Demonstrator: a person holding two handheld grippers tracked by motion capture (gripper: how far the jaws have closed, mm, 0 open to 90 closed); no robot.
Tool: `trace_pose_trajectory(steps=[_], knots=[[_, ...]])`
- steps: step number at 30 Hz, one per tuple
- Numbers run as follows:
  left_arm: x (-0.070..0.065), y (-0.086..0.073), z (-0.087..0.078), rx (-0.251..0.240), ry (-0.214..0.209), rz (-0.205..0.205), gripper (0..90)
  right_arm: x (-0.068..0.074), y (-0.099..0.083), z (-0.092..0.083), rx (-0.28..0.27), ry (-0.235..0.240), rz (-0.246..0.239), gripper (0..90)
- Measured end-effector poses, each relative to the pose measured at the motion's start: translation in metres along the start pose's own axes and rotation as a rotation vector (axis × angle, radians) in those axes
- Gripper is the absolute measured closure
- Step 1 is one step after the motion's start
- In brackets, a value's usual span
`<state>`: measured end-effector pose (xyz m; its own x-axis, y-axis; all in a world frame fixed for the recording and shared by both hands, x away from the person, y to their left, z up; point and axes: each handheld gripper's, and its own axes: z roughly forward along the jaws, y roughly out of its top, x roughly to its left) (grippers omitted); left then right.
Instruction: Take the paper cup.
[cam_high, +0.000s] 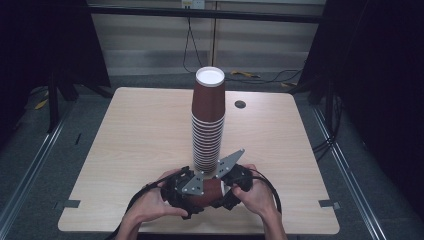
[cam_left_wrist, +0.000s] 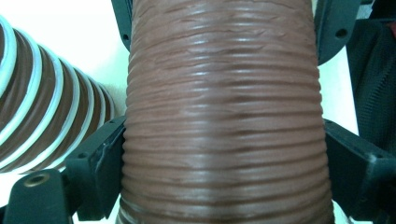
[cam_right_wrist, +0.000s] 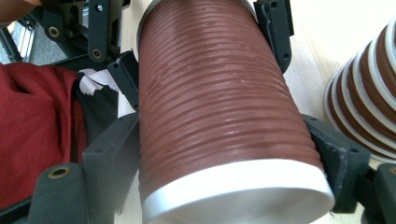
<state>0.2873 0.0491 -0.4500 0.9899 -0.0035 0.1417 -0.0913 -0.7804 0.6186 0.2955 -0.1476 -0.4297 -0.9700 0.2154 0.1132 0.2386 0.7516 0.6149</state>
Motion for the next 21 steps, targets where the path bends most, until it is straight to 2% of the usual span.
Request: trace_pose_trajectory(steps=[5, 7, 10, 11, 21], knots=[[0.0005, -0.0018, -0.0014, -0.022, 0.006, 0.006, 11.3, -0.0001, 0.0, -0.0015, -0.004, 0.001, -0.003, 20.1], [-0.0004, -0.0033, -0.0021, -0.04, 0.025, 0.016, 11.1, -0.0004, -0.0002, -0.0014, -0.004, 0.002, -0.005, 20.1], [-0.0001, -0.0055, -0.0051, -0.068, 0.024, 0.003, 11.3, -0.0001, -0.0003, -0.0006, -0.009, -0.002, -0.016, 20.1], [0.0008, -0.006, -0.0056, -0.085, 0.024, 0.011, 11.4, 0.0008, -0.0002, -0.0011, -0.008, -0.005, -0.01, 20.1], [-0.0014, -0.0097, -0.0095, -0.133, 0.023, -0.001, 11.7, 0.0011, -0.0011, -0.001, -0.015, 0.01, -0.006, 20.3]])
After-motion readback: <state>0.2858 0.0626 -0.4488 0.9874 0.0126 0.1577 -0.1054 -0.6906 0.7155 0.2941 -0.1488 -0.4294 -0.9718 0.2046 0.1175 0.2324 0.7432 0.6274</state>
